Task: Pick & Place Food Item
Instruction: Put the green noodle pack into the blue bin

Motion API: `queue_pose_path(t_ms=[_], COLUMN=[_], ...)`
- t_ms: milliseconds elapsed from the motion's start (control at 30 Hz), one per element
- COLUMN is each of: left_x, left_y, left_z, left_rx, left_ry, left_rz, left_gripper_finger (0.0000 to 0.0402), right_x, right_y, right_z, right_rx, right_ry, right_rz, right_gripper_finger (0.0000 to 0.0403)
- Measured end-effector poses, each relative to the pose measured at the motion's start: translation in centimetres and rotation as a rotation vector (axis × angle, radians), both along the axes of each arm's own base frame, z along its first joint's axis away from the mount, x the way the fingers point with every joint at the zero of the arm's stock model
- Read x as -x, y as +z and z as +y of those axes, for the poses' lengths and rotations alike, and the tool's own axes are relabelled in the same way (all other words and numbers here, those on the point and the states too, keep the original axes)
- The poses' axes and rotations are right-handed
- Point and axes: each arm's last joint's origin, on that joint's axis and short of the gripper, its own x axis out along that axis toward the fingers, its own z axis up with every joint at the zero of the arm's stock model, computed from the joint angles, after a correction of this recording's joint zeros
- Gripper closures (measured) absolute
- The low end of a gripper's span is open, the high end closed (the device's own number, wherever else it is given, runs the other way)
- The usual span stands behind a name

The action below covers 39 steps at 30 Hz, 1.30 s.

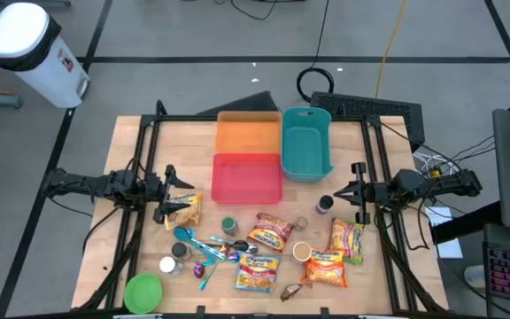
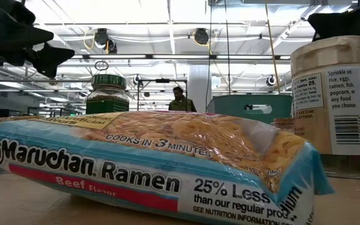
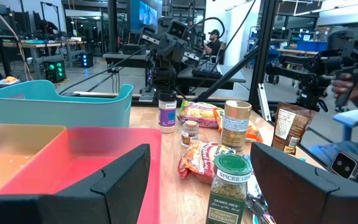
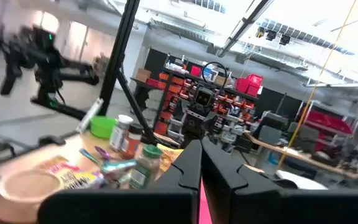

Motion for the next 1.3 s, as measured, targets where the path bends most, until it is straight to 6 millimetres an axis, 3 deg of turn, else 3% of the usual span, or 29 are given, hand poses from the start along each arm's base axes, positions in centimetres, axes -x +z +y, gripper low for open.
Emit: queue_pose_path(t_ms=[367, 967, 1133, 1300], left_x=[0.0, 0.0, 0.0, 0.0], left_y=[0.0, 0.0, 0.0, 0.0], left_z=[0.0, 0.0, 0.0, 0.0], left_rx=[0.000, 0.000, 0.000, 0.000], left_ry=[0.000, 0.000, 0.000, 0.000], left_rz=[0.000, 0.000, 0.000, 0.000], left_gripper_finger=[0.0119, 0.0119, 0.0119, 0.0119], right_x=[0.5, 0.8, 0.5, -0.2], right_y=[1.5, 2.0, 2.4, 2.9], right_z=[0.1, 0.0, 0.1, 0.5], right_rx=[-0.505, -0.514, -0.465, -0.466], right_ry=[0.233, 0.239, 0.235, 0.289], right_rz=[-0.064, -0.118, -0.162, -0.192], right_gripper_finger=[0.0403, 0.0398, 0.0353, 0.0257])
